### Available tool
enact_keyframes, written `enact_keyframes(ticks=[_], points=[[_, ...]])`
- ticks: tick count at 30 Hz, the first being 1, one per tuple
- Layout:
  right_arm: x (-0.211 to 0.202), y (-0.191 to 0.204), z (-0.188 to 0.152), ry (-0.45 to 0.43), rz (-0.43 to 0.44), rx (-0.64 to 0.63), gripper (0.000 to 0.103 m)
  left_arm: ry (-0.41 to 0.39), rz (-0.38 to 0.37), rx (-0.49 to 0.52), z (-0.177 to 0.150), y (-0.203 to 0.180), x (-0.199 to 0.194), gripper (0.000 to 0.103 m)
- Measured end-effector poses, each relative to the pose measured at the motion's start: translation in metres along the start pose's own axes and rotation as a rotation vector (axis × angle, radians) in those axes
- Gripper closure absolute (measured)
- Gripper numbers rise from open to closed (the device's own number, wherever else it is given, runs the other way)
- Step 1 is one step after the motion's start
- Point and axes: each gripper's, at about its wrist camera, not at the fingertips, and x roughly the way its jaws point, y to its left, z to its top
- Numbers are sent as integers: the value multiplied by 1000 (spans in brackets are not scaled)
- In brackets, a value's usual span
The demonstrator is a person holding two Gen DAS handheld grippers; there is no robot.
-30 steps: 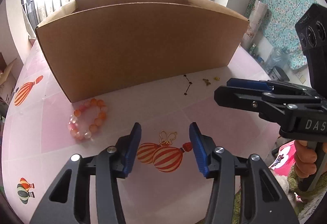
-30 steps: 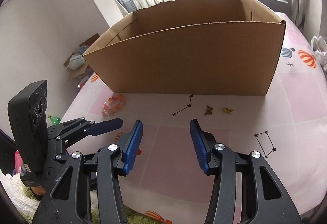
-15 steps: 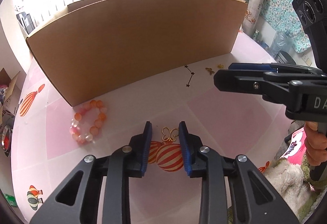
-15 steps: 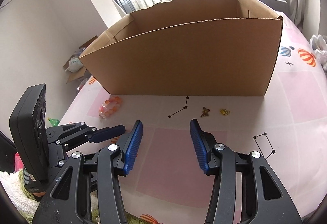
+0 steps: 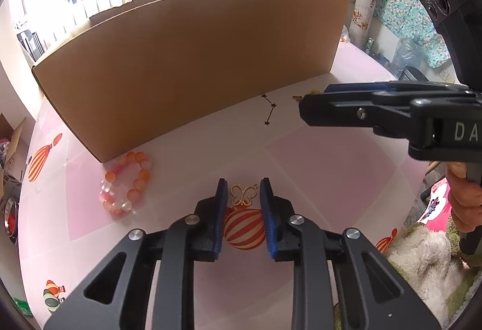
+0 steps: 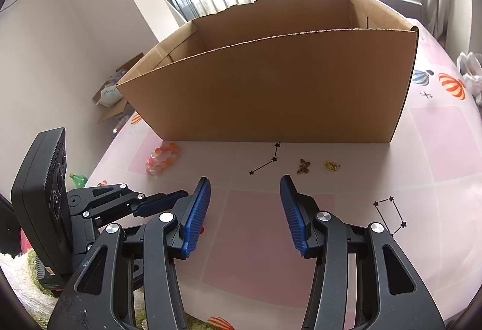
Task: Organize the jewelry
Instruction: 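Lower the open left tool over the butterfly charm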
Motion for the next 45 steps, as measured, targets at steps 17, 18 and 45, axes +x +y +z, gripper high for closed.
enact_keyframes(ticks=[17,18,45], points=[[0,4,2,-4,-18,-10,56,-56,-25,1,-7,4,0,93],[0,5,2,-5,-19,-12,56,-58,-27,-1,-7,4,0,93],[-3,5,3,-6,-20,-25,56,-38,-38,-1,-10,4,-6,81]])
